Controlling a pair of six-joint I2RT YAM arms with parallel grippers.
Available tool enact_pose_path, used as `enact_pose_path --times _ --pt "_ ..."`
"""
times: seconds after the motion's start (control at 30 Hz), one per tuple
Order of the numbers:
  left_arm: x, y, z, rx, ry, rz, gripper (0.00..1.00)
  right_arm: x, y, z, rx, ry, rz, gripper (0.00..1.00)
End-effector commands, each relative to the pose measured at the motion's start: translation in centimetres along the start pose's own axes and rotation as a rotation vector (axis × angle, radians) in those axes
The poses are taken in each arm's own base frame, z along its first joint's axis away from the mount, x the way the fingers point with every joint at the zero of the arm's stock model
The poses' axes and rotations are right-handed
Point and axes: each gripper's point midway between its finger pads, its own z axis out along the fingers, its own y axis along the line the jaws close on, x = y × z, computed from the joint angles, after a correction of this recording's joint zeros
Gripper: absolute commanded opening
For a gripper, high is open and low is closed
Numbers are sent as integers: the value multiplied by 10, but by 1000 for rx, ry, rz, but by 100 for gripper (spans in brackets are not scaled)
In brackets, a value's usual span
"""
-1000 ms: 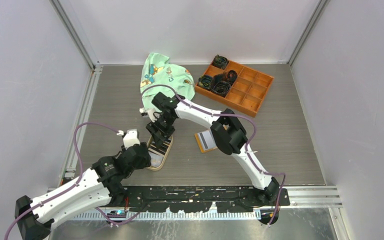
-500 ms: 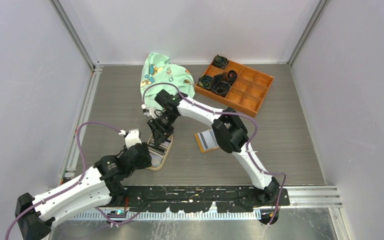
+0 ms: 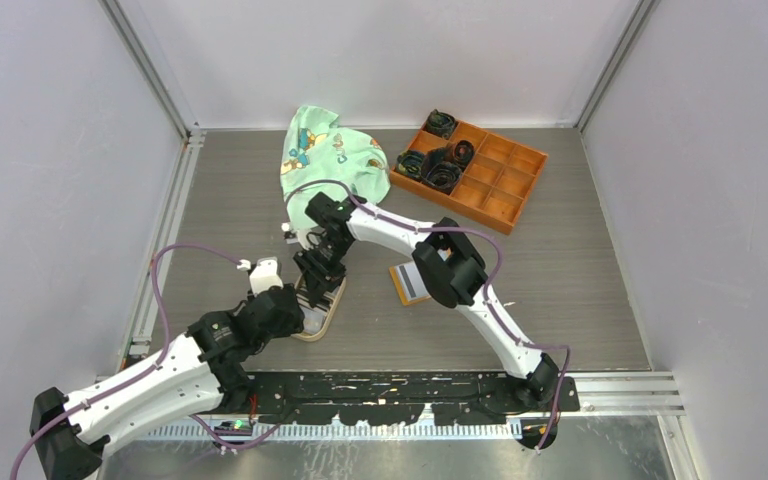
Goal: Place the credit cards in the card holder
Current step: Pick up the credit card from the storage box.
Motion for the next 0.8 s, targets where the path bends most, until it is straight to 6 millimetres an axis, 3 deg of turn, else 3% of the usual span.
enact_pose_path --times 0.0,0.3,0.77 --pt "-9 -6 0 19 -36 -22 46 -12 22 -5 -43 -28 -18 44" --pt "-12 -3 -4 24 -50 -28 46 -21 44 -32 -107 -73 -40 42" --pt "-11 -3 -4 24 -45 -29 45 -27 35 -55 -88 -113 -21 42"
